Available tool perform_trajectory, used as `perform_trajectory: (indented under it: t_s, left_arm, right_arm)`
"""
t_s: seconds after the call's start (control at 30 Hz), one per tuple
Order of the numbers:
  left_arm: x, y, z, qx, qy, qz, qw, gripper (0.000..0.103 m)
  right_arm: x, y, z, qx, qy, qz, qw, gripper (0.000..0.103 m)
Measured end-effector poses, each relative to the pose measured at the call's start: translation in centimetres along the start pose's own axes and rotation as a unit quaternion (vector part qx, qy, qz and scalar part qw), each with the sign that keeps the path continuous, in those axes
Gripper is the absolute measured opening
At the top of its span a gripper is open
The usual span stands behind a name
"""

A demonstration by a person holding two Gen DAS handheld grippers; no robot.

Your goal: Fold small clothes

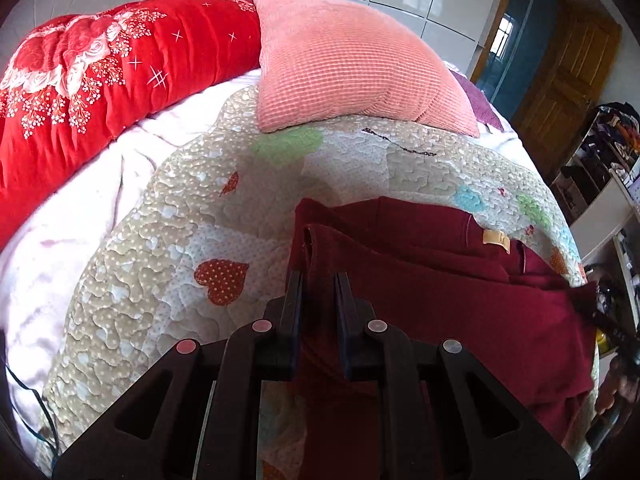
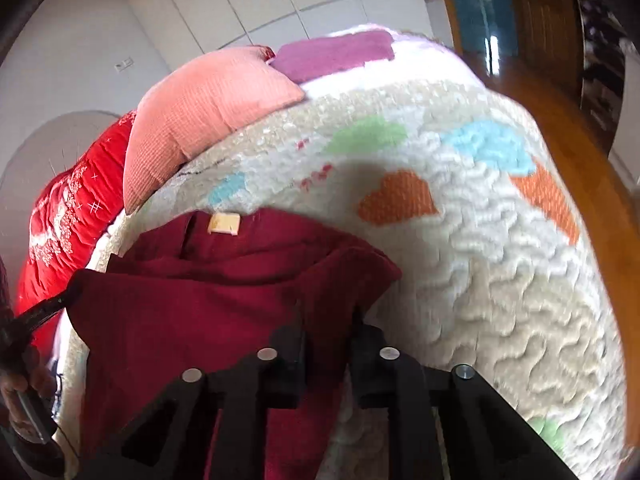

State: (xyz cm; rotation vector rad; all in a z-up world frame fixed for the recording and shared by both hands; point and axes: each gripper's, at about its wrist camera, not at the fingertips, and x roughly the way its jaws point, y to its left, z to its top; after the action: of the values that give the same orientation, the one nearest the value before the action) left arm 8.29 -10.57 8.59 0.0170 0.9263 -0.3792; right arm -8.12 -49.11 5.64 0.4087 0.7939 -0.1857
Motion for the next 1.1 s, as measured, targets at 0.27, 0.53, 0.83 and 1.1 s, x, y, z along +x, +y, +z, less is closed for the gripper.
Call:
perform_trajectory:
  t_s: [0.27, 0.53, 0.83, 1.1]
  left_arm:
    - [3.2, -1.7, -2.6, 0.023, 0.031, 0.036, 0.9986, 0.014]
    - [2.8, -1.4, -2.5, 0.023, 0.029, 0.029, 0.9989, 0.014]
    - [1.9, -2.5, -3.3, 0.036, 0.031, 0.022, 0.9986, 0.014]
    - [2.3, -3.8, -4.2, 0.079, 0.027, 0.043, 0.9956, 0.014]
  right_arm:
    - [4.2, -1.5, 0.9, -0.017, 0.022, -0.082, 0.996, 0.024]
    - [-1.7, -3.5, -4.4, 0.118, 0.065, 0.084, 0.987, 0.071]
    - [-4.0, 0.9, -5.0, -0.065, 0.036, -0.022, 0.997, 0.015]
    - [-3.0, -3.1, -5.3, 0.024, 0.049, -0.045, 0.997, 0.034]
